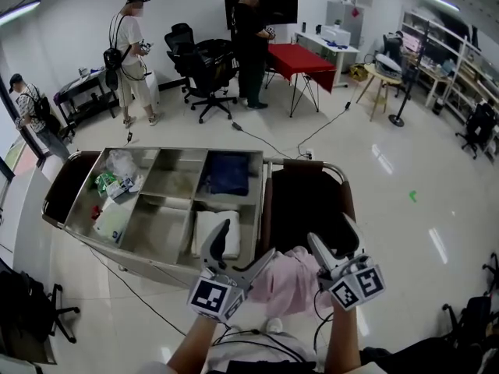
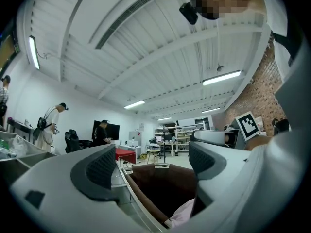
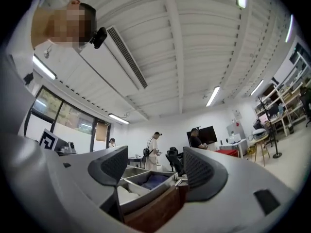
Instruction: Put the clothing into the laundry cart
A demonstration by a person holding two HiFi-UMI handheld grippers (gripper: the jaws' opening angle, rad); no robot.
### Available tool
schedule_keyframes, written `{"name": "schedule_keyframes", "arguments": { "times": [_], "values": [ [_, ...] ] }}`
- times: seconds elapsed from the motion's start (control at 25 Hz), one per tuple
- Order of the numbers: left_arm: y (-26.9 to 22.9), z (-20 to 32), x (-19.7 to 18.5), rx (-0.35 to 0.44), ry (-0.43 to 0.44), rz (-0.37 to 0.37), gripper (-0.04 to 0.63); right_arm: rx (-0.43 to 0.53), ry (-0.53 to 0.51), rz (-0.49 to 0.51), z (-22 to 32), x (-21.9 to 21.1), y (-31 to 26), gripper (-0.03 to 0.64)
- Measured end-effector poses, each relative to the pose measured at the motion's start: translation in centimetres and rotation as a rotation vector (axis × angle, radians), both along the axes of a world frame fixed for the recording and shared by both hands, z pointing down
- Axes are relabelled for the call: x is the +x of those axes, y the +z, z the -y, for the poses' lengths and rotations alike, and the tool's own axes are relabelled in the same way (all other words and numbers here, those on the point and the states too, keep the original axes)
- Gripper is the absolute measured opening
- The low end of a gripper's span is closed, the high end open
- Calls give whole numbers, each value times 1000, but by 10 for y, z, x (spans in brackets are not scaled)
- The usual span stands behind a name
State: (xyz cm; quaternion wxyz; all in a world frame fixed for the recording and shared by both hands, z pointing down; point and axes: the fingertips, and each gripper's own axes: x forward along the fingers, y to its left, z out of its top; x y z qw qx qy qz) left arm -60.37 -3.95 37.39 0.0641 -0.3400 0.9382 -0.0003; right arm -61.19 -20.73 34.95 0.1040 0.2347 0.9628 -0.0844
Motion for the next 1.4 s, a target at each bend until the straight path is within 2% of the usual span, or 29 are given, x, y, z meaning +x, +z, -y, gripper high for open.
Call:
{"name": "schedule_keyframes", "arguments": {
  "times": [0.12, 0.24, 0.32, 0.44, 0.56, 0.72, 0.92, 1.2, 1.4],
  "values": [
    [0, -14, 0, -15, -29, 20, 449, 52, 75, 81, -13, 6, -12, 385],
    [-2, -35, -4, 6, -98, 21, 449, 197, 177, 153, -26, 11, -17, 383],
    [-5, -50, -6, 21, -156, 21, 449, 262, 222, 133, -34, 8, -12, 382],
    [-4, -68, -8, -3, -221, 30, 449, 254, 214, 44, -46, 0, 3, 379],
    [-1, -75, -6, -10, -240, 14, 449, 233, 187, 19, -57, -1, 9, 376],
    [13, -91, -7, -40, -265, 32, 428, 196, 137, 25, -73, 0, 5, 376],
    [9, -91, -3, -44, -252, 21, 426, 204, 121, 53, -81, 2, -1, 375],
    [12, -100, -1, -2, -264, 4, 426, 198, 98, 45, -89, 4, 2, 374],
    [21, -104, -2, -5, -256, -8, 426, 168, 79, 64, -96, 7, 6, 374]
  ]
}}
